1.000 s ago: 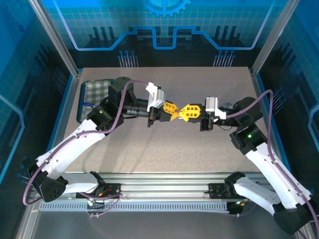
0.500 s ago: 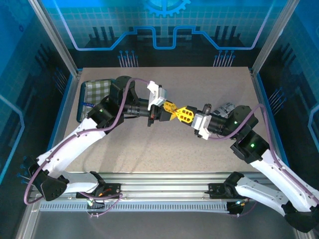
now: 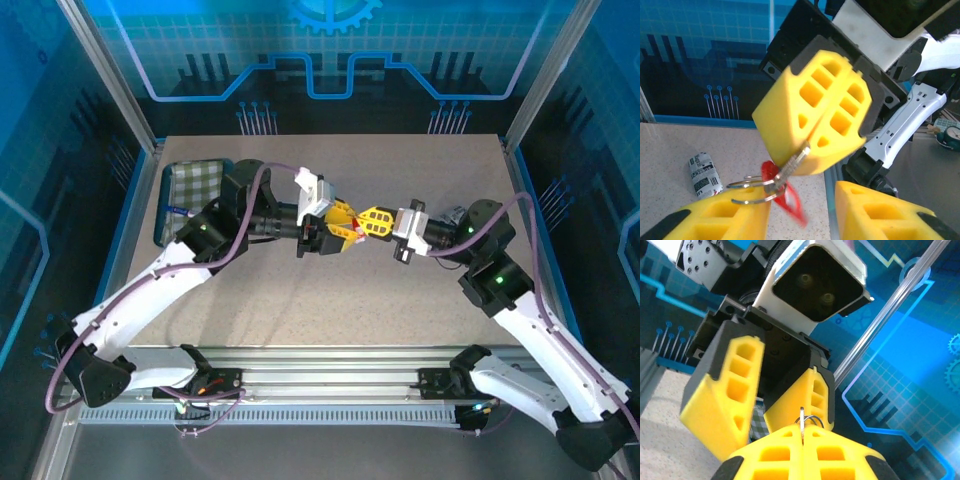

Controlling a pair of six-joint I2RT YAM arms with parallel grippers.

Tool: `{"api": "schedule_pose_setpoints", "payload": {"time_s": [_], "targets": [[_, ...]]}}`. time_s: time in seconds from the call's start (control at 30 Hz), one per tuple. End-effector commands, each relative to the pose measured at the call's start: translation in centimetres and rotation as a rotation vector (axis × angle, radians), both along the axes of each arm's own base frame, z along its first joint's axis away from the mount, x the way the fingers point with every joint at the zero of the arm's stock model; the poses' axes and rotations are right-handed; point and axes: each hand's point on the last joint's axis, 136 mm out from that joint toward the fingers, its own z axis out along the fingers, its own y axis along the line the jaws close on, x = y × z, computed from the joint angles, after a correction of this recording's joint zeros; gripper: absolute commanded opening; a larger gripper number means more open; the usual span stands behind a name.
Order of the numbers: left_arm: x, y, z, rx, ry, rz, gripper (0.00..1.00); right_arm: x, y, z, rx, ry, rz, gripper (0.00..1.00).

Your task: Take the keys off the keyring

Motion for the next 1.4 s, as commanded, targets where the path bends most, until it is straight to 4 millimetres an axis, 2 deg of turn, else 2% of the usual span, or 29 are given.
{"api": "schedule_pose_setpoints", "payload": {"time_s": [0.0, 0.17, 0.27, 0.5, 0.6, 0.77, 0.93, 1.03, 1.13, 1.23, 1.3, 1.37], "targets": [[-1.4, 0.6, 2.4, -0.063, -0.078, -0.013, 0.44, -0.7, -0.2, 0.3, 0.052, 0.088, 0.078, 0.00], [-0.6, 1.3, 1.8, -0.060, -0.096, 0.065, 0.53, -0.6, -0.6, 0.8, 0.085, 0.149, 0.121, 0.00], [0.6, 2.0, 1.7, -0.076, -0.105, 0.145, 0.61, -0.7, -0.7, 1.3, 0.110, 0.174, 0.159, 0.00], [2.7, 4.1, 2.4, -0.162, -0.132, 0.286, 0.67, -0.8, -0.8, 2.3, 0.164, 0.250, 0.246, 0.00], [2.7, 4.2, 2.7, -0.186, -0.130, 0.281, 0.67, -0.8, -0.7, 2.4, 0.181, 0.268, 0.263, 0.00], [1.8, 3.3, 3.5, -0.206, -0.106, 0.195, 0.62, -0.7, -0.7, 2.3, 0.182, 0.283, 0.270, 0.00], [1.2, 2.7, 4.2, -0.203, -0.081, 0.127, 0.50, -0.7, -0.6, 2.2, 0.179, 0.278, 0.264, 0.00], [1.1, 2.5, 4.5, -0.207, -0.069, 0.108, 0.45, -0.5, -0.5, 1.8, 0.163, 0.276, 0.246, 0.00], [0.9, 2.5, 4.8, -0.211, -0.069, 0.094, 0.45, -0.3, -0.5, 1.6, 0.159, 0.270, 0.229, 0.00], [0.9, 2.2, 4.6, -0.199, -0.053, 0.076, 0.43, -0.2, -0.5, 1.6, 0.162, 0.266, 0.218, 0.00], [0.7, 2.0, 4.6, -0.193, -0.043, 0.052, 0.36, -0.2, -0.6, 1.7, 0.164, 0.259, 0.215, 0.00], [0.7, 1.8, 4.4, -0.184, -0.033, 0.043, 0.33, -0.1, -0.6, 1.8, 0.167, 0.256, 0.210, 0.00]]}}
